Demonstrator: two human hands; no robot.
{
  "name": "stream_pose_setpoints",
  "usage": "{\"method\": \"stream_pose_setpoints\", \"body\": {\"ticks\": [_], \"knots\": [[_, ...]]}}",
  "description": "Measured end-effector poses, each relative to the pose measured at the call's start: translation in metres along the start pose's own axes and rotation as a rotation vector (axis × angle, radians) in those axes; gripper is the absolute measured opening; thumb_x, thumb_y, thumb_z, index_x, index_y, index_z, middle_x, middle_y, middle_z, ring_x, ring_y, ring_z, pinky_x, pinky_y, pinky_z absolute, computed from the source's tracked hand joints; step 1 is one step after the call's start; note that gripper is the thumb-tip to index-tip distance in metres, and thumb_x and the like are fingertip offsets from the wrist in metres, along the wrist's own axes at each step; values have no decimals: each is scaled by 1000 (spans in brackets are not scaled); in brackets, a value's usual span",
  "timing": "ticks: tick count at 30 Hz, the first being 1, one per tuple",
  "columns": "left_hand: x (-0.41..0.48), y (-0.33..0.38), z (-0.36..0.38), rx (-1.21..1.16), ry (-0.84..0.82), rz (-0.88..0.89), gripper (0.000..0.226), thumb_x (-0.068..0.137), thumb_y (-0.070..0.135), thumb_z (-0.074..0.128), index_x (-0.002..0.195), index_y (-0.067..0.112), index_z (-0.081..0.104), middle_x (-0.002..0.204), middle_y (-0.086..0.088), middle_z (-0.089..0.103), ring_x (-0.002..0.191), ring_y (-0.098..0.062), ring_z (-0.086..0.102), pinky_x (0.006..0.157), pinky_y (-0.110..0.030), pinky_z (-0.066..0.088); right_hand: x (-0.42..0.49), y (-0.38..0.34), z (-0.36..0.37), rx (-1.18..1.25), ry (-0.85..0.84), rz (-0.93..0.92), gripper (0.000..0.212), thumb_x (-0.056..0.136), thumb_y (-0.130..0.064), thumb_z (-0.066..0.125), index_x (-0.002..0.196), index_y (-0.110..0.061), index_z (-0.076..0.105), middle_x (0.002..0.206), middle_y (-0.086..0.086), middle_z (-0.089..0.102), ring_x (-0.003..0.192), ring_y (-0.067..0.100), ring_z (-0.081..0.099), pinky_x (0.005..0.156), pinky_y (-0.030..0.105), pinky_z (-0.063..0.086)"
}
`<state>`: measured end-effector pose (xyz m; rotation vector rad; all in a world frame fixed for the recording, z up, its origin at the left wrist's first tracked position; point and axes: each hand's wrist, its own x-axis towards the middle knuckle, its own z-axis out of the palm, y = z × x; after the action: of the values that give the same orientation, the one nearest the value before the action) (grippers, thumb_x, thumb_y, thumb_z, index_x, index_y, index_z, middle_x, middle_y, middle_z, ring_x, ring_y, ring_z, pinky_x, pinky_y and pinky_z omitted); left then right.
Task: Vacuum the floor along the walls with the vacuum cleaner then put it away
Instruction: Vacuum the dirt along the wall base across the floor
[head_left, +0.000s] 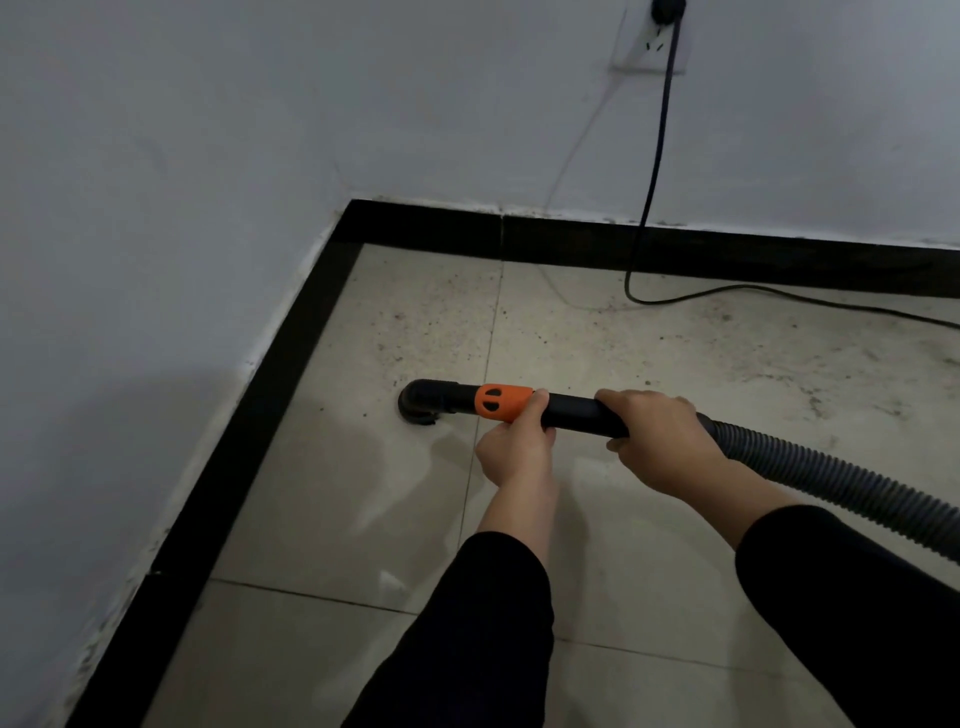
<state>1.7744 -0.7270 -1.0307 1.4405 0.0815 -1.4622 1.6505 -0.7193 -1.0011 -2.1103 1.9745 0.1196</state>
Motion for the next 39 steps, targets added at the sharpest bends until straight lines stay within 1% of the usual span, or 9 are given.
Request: {"method": "stream_pose_setpoints", "body": {"ticks": [3,7,12,16,20,22,28,36,39], "knots": [[3,6,-4,-16,16,-2,20,71,11,85,70,6,66,67,-3,72,59,-9,70,66,-23,56,2,-7,1,-14,-4,-9,24,91,-17,59,111,-23,49,100,-2,59,96,24,55,88,41,37],[7,12,-10,-37,18,11,20,71,9,84,72,5,65,74,-7,72,63,-11,71,67,-23,57,6,-15,3,-10,-9,-20,23,91,-16,59,111,-22,49,100,-1,59,96,24,55,91,43,37],[11,19,-16,-57,41,12,19,70,9,85,71,5,66,75,-8,73,62,-12,71,62,-21,56,11,-25,5,-4,-17,-33,25,91,-15,59,113,-22,49,102,-2,59,99,24,55,96,46,37],[14,25,-21,-60,62,16,19,71,10,84,72,5,66,74,-8,73,58,-10,70,61,-20,55,15,-33,7,1,-21,-49,22,90,-14,58,109,-22,49,98,-3,58,97,23,55,96,46,36],[17,30,-26,-70,71,24,19,71,10,84,73,4,66,76,-9,73,66,-13,71,61,-19,55,17,-41,9,4,-25,-65,23,90,-14,59,109,-23,49,99,-2,58,97,23,54,95,45,36],[18,33,-29,-72,74,28,19,71,10,84,73,4,66,77,-9,73,67,-13,71,61,-19,55,19,-44,9,3,-27,-70,22,91,-14,58,109,-23,49,100,-2,58,97,23,54,95,45,36],[21,40,-35,-71,87,29,20,70,11,85,72,4,66,74,-8,72,65,-13,71,59,-20,54,21,-54,10,1,-41,-75,23,91,-14,57,111,-21,49,101,-2,58,99,24,54,99,47,36],[25,48,-41,-95,95,32,20,69,9,85,70,5,66,69,-7,71,56,-10,69,58,-21,54,26,-64,16,11,-31,-88,22,90,-16,59,109,-22,49,101,-2,59,100,25,54,99,47,37],[27,51,-45,-89,107,35,20,69,10,86,69,6,66,67,-6,71,59,-11,70,56,-20,52,28,-68,19,13,-23,-96,22,90,-16,59,108,-22,48,101,-3,59,99,23,54,97,46,37]]}}
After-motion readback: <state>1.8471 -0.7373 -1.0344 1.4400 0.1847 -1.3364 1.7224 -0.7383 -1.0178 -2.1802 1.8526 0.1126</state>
